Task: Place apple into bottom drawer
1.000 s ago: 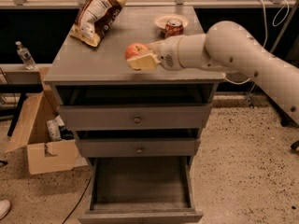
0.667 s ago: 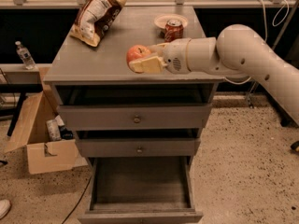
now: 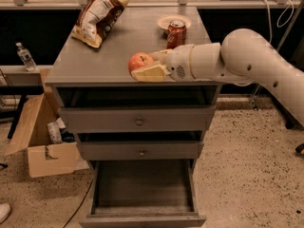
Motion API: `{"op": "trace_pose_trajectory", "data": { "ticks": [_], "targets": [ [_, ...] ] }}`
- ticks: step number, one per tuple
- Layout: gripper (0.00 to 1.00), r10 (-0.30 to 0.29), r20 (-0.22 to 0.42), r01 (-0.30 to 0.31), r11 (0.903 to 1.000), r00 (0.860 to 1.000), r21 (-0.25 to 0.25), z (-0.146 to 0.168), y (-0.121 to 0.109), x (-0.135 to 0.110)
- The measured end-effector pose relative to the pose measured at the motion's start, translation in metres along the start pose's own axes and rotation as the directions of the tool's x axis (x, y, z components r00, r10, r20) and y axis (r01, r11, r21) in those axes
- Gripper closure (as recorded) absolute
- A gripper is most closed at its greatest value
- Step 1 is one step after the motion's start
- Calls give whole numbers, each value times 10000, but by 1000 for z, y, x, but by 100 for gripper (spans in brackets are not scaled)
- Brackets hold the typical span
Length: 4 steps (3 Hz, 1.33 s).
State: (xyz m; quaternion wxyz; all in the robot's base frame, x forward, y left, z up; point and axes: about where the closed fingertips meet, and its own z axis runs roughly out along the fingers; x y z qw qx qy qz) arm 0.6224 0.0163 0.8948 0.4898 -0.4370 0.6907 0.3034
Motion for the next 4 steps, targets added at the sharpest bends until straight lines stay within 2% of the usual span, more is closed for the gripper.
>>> {"op": "trace_pose_trajectory", "data": {
  "ticks": [1,2,3,4],
  "targets": [
    [100,-197,-53,198,9996,9998,198,-11,27,12],
    [100,102,-93,-99,9995,9999,286,-11,57,56],
    [100,637,-364,-617,9966,9973,539,-4,70,107],
    [100,1370,-613,-1311,9871,9887,923,7,76,167]
  ]
}}
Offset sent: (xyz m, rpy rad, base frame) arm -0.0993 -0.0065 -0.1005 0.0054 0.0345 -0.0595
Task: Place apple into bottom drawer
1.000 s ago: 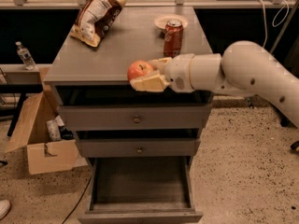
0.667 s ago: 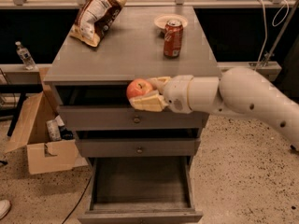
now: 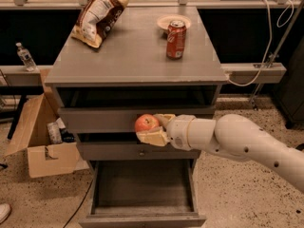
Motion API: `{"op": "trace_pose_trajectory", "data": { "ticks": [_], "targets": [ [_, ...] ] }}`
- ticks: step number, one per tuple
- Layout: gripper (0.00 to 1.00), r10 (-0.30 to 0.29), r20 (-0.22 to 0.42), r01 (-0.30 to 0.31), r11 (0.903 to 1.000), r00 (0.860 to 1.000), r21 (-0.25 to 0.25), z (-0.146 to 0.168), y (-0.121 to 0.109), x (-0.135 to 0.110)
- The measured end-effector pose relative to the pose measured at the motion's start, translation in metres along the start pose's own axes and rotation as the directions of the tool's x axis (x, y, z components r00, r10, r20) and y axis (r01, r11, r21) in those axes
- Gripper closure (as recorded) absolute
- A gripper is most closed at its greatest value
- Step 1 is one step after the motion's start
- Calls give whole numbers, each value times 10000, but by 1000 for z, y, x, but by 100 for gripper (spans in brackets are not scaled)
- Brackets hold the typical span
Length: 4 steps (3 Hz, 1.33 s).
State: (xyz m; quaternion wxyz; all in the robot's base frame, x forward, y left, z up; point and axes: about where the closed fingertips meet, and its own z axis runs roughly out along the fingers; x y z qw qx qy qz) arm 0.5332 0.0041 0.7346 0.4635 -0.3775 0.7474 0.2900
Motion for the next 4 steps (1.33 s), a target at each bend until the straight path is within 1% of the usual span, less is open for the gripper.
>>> {"op": "trace_pose_trajectory", "data": {
  "ticks": [1,2,3,4],
  "targets": [
    [100,0,0,0,10000,10000,0,0,0,0],
    [100,-122,-196,123,9999,9997,7,4,3,5],
    [100,-151,-545,157,9998,9984,101,13,1,46],
    [100,-64,-1032,82,9998,9946,171,28,-3,103]
  ]
}}
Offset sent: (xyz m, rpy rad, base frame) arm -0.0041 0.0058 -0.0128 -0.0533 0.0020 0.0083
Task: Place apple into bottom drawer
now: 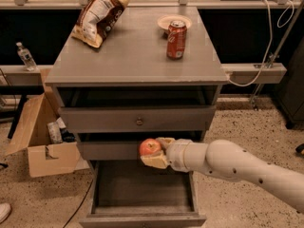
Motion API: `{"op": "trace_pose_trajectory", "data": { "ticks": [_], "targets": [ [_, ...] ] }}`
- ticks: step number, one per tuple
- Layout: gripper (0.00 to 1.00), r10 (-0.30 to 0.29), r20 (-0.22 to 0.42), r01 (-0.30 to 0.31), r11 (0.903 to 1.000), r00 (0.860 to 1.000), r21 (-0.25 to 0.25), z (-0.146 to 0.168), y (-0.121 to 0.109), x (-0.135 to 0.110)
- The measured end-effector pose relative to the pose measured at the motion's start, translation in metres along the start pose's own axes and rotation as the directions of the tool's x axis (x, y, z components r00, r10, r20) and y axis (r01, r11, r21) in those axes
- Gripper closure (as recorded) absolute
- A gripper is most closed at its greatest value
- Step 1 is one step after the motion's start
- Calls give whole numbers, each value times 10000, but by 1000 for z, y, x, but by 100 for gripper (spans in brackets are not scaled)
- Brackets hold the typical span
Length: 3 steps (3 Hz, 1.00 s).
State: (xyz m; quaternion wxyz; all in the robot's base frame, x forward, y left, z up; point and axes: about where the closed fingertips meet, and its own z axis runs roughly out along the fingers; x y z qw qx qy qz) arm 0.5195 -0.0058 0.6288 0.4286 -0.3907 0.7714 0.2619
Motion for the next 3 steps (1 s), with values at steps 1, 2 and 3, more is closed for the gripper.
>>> {"op": "trace_pose_trajectory", "data": {
  "ticks": [1,2,3],
  "targets": [
    [100,322,-319,-322,9995,9990,1,23,-3,53],
    [100,702,-769,-693,9975,9946,144,48,-2,107],
    [100,941,-1193,-887,9948,9884,498,71,-5,150]
  ]
}}
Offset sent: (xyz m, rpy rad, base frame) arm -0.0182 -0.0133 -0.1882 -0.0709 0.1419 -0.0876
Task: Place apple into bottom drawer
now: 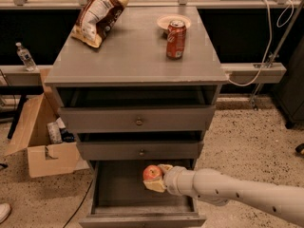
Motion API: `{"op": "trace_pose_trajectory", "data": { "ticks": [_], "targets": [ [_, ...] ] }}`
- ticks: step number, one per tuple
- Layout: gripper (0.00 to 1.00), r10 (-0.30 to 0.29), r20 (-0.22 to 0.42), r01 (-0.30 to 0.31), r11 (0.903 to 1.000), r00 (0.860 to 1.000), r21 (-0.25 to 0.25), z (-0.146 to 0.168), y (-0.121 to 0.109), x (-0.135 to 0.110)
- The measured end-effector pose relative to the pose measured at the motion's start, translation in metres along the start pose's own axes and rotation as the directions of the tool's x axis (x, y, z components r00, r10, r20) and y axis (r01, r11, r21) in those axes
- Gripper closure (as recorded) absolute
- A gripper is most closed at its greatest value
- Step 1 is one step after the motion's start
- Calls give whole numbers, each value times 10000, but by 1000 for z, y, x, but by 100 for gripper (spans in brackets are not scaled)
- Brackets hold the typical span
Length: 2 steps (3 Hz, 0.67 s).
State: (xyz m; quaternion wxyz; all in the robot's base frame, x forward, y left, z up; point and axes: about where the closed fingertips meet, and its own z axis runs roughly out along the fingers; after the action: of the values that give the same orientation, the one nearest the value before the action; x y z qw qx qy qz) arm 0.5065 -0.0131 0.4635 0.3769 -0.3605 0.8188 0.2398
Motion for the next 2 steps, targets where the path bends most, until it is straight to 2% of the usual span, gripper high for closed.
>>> {"op": "trace_pose_trajectory", "data": {
  "ticks": [1,2],
  "targets": [
    [100,8,5,-8,10000,10000,-21,2,-1,2],
    [100,56,36,-56,9999,10000,-147,17,-4,16]
  ]
}}
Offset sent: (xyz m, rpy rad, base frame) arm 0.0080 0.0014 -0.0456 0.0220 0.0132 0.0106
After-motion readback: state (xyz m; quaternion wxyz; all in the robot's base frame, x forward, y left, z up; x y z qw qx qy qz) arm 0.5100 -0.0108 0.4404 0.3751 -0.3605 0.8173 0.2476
